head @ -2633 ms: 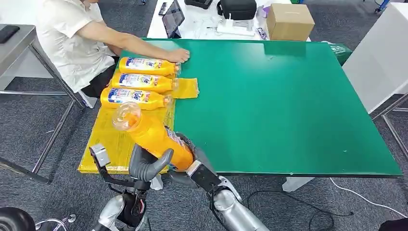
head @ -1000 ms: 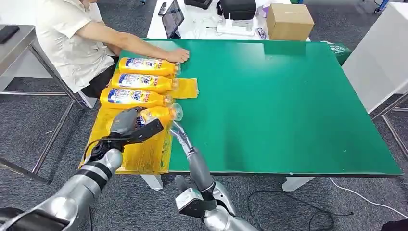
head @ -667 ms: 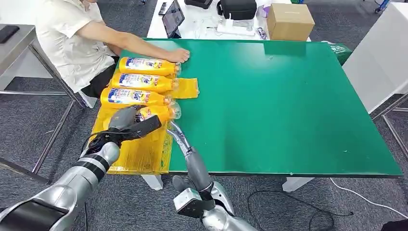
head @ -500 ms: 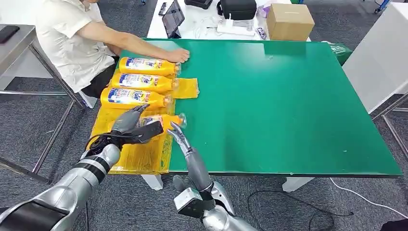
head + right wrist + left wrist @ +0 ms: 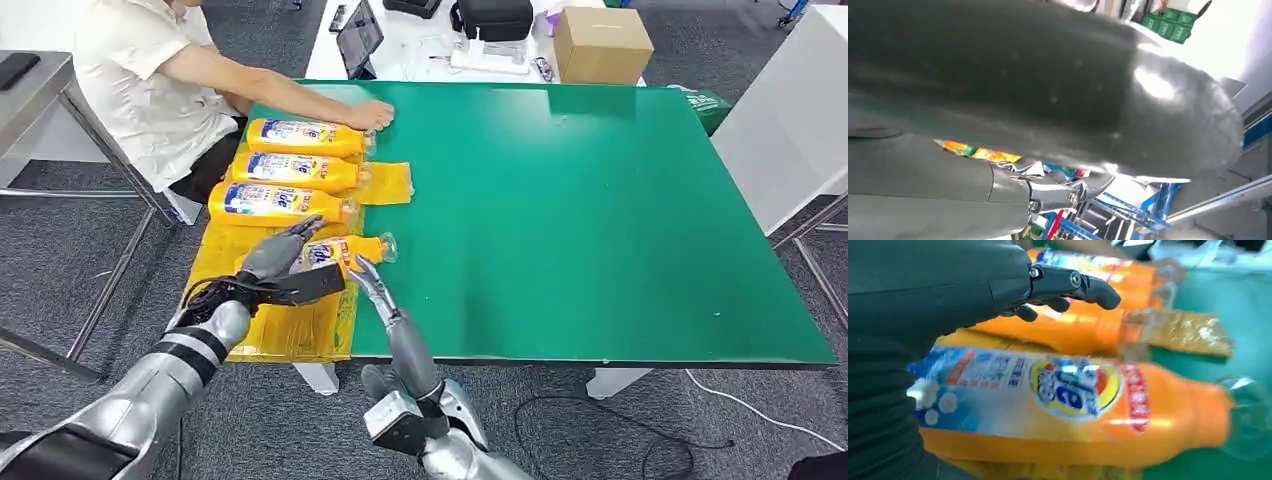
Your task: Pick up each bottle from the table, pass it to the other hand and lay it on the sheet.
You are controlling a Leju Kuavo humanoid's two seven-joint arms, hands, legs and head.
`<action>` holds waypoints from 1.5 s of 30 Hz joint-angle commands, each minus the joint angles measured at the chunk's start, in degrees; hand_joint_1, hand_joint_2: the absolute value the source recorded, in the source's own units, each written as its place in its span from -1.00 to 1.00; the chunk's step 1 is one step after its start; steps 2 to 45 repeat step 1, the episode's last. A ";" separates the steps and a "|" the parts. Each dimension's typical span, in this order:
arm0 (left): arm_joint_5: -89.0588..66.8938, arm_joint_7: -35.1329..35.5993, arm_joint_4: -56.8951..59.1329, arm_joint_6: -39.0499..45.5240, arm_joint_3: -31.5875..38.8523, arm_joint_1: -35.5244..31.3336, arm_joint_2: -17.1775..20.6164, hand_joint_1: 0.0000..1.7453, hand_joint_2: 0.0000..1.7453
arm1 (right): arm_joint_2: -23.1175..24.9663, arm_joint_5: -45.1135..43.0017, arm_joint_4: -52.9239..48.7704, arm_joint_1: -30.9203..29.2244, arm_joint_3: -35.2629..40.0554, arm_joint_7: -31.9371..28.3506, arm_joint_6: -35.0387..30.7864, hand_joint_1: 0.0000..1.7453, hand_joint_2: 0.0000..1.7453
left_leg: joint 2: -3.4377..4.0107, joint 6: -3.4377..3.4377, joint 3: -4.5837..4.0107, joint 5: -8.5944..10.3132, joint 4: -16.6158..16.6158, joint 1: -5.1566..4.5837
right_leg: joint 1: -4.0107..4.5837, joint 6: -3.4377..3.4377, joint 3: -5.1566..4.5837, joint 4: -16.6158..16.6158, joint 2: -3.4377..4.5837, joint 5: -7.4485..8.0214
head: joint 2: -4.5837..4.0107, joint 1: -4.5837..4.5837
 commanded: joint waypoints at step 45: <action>12.61 -2.35 -32.98 8.35 5.43 16.36 2.35 -1.00 1.00 | -1.76 0.39 -0.39 0.96 -1.00 0.06 -0.09 -1.00 -1.00 | 0.23 0.13 0.43 -0.19 -0.07 -0.01 | 0.05 -0.19 0.37 -0.10 0.11 -0.11 | 0.00 0.02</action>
